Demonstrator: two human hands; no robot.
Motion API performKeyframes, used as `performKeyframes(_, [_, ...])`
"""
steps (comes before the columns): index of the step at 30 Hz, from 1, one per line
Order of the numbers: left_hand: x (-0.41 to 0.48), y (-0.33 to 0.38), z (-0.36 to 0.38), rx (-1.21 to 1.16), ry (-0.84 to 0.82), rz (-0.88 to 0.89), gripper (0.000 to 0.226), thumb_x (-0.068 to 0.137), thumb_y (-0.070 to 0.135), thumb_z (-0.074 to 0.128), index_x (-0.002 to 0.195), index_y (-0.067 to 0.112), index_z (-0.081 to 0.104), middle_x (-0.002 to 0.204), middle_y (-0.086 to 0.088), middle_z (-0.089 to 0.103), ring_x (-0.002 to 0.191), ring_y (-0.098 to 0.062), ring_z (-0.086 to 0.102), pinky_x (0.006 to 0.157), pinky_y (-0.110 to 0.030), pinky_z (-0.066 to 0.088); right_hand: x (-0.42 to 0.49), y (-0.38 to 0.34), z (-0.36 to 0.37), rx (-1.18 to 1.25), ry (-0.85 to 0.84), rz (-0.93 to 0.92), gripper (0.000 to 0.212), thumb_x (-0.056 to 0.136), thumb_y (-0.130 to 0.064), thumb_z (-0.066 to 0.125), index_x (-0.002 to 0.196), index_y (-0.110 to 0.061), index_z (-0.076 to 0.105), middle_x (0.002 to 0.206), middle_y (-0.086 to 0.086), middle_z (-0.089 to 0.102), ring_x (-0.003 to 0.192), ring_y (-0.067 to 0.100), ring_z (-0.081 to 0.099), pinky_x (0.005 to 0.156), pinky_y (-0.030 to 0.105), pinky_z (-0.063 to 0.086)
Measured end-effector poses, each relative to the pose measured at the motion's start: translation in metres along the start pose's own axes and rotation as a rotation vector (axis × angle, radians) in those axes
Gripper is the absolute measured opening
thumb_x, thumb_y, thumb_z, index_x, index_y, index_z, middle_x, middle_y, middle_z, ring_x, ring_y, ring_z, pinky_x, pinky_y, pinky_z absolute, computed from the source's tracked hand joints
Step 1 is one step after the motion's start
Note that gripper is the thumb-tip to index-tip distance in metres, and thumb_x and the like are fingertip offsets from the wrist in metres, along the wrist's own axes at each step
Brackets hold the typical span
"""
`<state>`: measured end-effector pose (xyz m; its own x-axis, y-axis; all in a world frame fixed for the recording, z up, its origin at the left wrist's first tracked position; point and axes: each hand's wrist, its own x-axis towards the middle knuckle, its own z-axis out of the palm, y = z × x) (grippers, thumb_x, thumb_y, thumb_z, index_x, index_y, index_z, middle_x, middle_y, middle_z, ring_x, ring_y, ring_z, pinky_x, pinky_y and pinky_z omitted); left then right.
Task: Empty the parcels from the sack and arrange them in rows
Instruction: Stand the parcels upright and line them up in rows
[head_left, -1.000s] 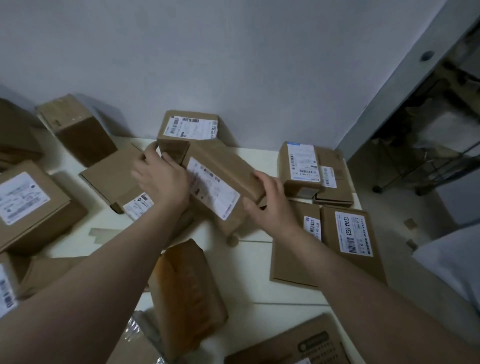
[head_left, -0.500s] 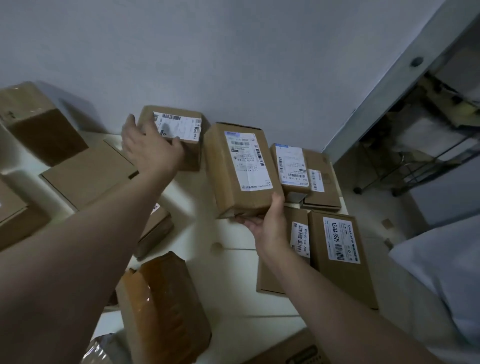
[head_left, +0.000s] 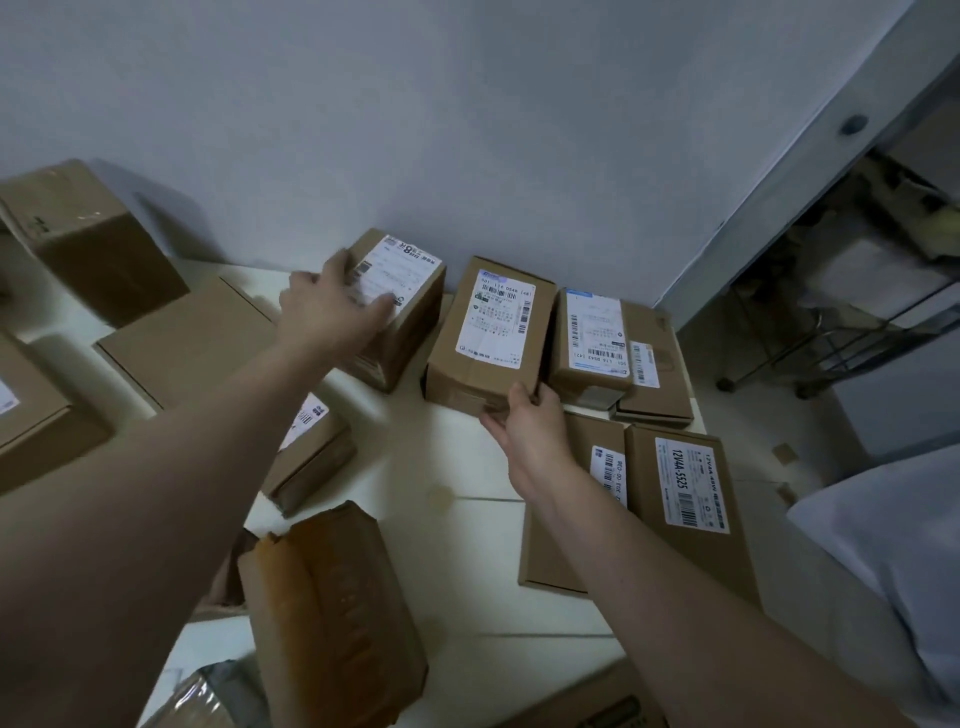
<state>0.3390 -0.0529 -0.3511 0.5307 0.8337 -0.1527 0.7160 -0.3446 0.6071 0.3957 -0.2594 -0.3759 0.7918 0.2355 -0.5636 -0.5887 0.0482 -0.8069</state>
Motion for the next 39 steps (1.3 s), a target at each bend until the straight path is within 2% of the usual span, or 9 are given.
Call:
performKeyframes(8, [-0.058, 0.018, 0.034, -0.225, 0.039, 0.025, 0.077, 0.093, 0.042, 0.058, 0.155, 0.021, 0.017, 0.146, -0.018, 0.032, 0.134, -0.038, 0.033, 0.107, -0.044, 0.033, -0.004, 0.001, -0.003, 0.118, 0.019, -0.061, 0.036, 0.101, -0.006, 0.045, 0.136, -0.009, 0.042, 0.129, 0.012, 0.058, 0.085, 0.01, 0.064, 0.104, 0.034, 0.047])
performKeyframes(10, [-0.062, 0.01, 0.027, -0.246, 0.125, 0.031, 0.079, 0.092, 0.04, 0.059, 0.155, 0.018, 0.018, 0.15, -0.018, 0.028, 0.138, -0.035, 0.028, 0.11, -0.045, 0.031, -0.009, -0.001, -0.006, 0.058, 0.066, -0.072, 0.032, 0.098, -0.004, 0.043, 0.13, -0.01, 0.047, 0.124, 0.015, 0.061, 0.083, 0.014, 0.067, 0.091, 0.033, 0.055])
performKeyframes(13, [-0.062, -0.005, 0.0, -0.169, 0.344, 0.022, 0.067, 0.093, 0.028, 0.058, 0.152, 0.016, 0.029, 0.15, -0.018, 0.031, 0.138, -0.034, 0.028, 0.112, -0.041, 0.027, -0.031, 0.006, 0.011, -0.348, 0.241, -0.163, 0.034, 0.091, -0.009, 0.048, 0.123, -0.015, 0.059, 0.112, 0.008, 0.065, 0.078, 0.019, 0.066, 0.064, 0.034, 0.059])
performKeyframes(16, [-0.058, -0.035, -0.035, -0.058, 0.419, -0.068, 0.063, 0.09, 0.012, 0.057, 0.148, 0.018, 0.035, 0.149, -0.014, 0.036, 0.136, -0.033, 0.031, 0.114, -0.04, 0.027, -0.069, 0.017, 0.051, -0.834, -0.177, -0.321, 0.03, 0.091, -0.027, 0.06, 0.12, -0.026, 0.058, 0.127, 0.001, 0.057, 0.107, 0.022, 0.06, 0.092, 0.045, 0.054])
performKeyframes(18, [-0.055, -0.066, -0.056, -0.007, 0.394, -0.102, 0.06, 0.091, 0.019, 0.059, 0.147, 0.017, 0.038, 0.148, -0.014, 0.037, 0.137, -0.033, 0.03, 0.115, -0.04, 0.026, -0.089, 0.028, 0.082, -1.254, -0.461, -0.405, 0.054, 0.087, -0.04, 0.065, 0.136, -0.026, 0.046, 0.14, 0.003, 0.042, 0.127, 0.025, 0.041, 0.103, 0.04, 0.042])
performKeyframes(22, [-0.049, -0.124, -0.087, 0.268, 0.111, -0.224, 0.076, 0.091, 0.04, 0.06, 0.152, 0.013, 0.025, 0.157, -0.019, 0.017, 0.146, -0.037, 0.013, 0.119, -0.047, 0.02, -0.104, 0.053, 0.126, -1.69, -0.498, -0.377, 0.11, 0.074, -0.05, 0.076, 0.153, -0.021, 0.005, 0.145, 0.011, 0.021, 0.131, 0.036, 0.027, 0.099, 0.045, 0.039])
performKeyframes(25, [-0.046, -0.144, -0.104, 0.39, -0.159, -0.252, 0.112, 0.075, 0.031, 0.082, 0.156, 0.018, 0.007, 0.162, -0.017, -0.004, 0.15, -0.036, -0.007, 0.12, -0.049, 0.014, -0.102, 0.06, 0.137, -1.642, -0.362, -0.251, 0.118, 0.074, -0.041, 0.077, 0.154, -0.017, -0.007, 0.145, 0.014, 0.019, 0.128, 0.036, 0.038, 0.097, 0.04, 0.044])
performKeyframes(32, [-0.01, -0.153, -0.1, 0.445, -0.267, -0.098, 0.131, 0.061, 0.064, 0.081, 0.155, 0.032, -0.004, 0.16, -0.019, -0.023, 0.147, -0.038, -0.023, 0.119, -0.055, 0.0, -0.095, 0.048, 0.151, -1.503, -0.041, -0.271, 0.096, 0.073, -0.066, 0.071, 0.135, -0.013, 0.02, 0.132, 0.015, 0.036, 0.108, 0.028, 0.054, 0.069, 0.033, 0.041])
performKeyframes(39, [-0.003, -0.153, -0.099, 0.001, -0.157, -0.174, 0.084, 0.063, 0.051, 0.076, 0.137, 0.029, 0.043, 0.132, -0.016, 0.045, 0.121, -0.036, 0.043, 0.096, -0.04, 0.047, -0.089, 0.061, 0.172, -1.371, 0.067, -0.223, 0.097, 0.071, -0.067, 0.071, 0.134, -0.009, 0.025, 0.132, 0.015, 0.036, 0.104, 0.032, 0.059, 0.078, 0.038, 0.054])
